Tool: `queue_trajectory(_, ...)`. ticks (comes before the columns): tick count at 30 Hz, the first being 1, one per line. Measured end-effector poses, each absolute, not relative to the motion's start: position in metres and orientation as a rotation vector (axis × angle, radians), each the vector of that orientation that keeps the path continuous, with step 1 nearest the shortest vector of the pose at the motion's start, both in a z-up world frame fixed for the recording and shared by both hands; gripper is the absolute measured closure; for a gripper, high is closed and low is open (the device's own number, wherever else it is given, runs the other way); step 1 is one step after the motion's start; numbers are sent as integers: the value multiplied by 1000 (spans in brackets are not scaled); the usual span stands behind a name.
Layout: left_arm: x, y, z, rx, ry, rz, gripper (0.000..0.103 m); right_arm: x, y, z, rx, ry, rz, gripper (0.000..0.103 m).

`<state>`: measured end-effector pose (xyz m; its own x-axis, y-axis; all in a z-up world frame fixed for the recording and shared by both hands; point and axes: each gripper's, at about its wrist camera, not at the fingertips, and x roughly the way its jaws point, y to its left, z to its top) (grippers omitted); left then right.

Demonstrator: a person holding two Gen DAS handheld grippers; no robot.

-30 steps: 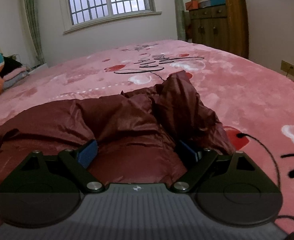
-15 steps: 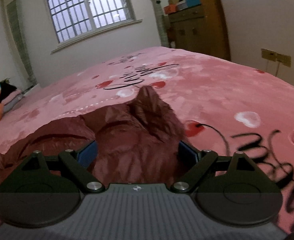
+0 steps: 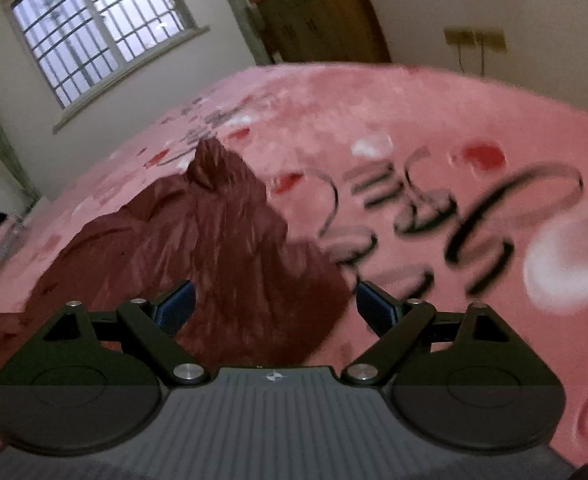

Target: Fold large clothes

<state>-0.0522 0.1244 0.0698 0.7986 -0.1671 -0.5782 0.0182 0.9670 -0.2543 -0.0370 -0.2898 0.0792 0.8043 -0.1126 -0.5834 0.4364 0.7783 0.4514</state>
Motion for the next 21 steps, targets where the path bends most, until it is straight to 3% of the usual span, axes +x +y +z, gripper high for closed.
queue_trajectory(8,-82,142,79,-266,613,-105,6,-72,-259,68,729,624,-201,0)
queue_trajectory(21,-28,164,27,-524,666,-167,6,-41,-246,16,1159,555,44,0)
